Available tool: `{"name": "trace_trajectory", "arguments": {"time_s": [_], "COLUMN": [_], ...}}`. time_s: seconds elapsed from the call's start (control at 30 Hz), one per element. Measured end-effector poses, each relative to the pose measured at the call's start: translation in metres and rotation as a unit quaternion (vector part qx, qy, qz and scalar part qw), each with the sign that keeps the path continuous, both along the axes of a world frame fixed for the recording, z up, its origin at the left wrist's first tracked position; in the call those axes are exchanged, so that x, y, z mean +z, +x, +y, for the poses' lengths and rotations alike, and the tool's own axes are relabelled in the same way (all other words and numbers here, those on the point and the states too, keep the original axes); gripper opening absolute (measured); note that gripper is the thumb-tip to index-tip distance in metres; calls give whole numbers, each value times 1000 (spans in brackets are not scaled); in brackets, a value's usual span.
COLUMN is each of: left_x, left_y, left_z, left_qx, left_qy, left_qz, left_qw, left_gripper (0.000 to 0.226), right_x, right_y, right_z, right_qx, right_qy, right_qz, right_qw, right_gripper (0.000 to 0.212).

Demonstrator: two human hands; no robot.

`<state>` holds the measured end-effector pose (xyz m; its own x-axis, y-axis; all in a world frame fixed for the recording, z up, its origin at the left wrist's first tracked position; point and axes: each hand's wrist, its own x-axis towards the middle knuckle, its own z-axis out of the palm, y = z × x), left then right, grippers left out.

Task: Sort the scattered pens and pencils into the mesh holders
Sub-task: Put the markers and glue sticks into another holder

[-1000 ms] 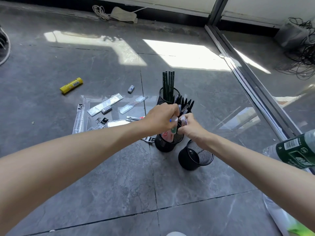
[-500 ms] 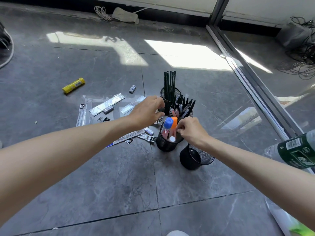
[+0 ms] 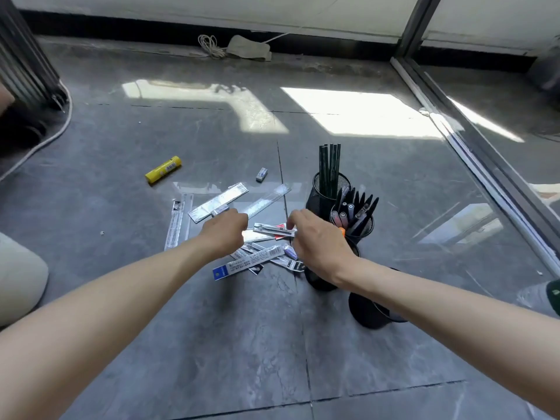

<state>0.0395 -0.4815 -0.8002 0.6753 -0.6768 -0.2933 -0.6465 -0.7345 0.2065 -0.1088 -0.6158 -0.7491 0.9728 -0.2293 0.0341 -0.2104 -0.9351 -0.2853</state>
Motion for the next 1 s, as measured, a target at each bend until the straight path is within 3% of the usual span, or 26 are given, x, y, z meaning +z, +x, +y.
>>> {"name": "trace_trajectory", "arguments": {"time_s": [0.17, 0.3, 0.53, 0.63, 0.77, 0.83, 0.9, 1.0], "left_x": [-20, -43, -48, -49, -54, -56, -60, -63], "left_y": [-1, 1, 23, 37, 58, 67, 72, 76], "left_z": [35, 64, 76, 64, 35, 20, 10, 10], "left_qx": [50, 82, 197, 189, 121, 99, 83, 71], "left_qy": [48, 16, -58, -88, -114, -102, -95, -93], "left_qz": [-1, 12, -24, -41, -65, -70, -72, -54], "left_qw": [998, 996, 978, 977, 984, 987, 989, 992], "left_gripper": [23, 17, 12, 17, 30, 33, 26, 12], "right_x": [-39, -64, -79, -75, -53, -51, -51, -56], "right_y": [31, 44, 60, 64, 91, 109, 122, 136], "right_z": [17, 18, 11, 9, 10, 6, 2, -6], "right_qx": [-12, -54, -89, -110, -119, -115, -193, -309], "right_qy": [-50, -107, -18, -6, 73, 187, 376, 521], "right_qz": [173, 233, 295, 253, 270, 302, 284, 233], "right_qw": [984, 965, 951, 961, 953, 928, 861, 761], "right_gripper": [43, 56, 64, 54, 8, 18, 23, 26]}}
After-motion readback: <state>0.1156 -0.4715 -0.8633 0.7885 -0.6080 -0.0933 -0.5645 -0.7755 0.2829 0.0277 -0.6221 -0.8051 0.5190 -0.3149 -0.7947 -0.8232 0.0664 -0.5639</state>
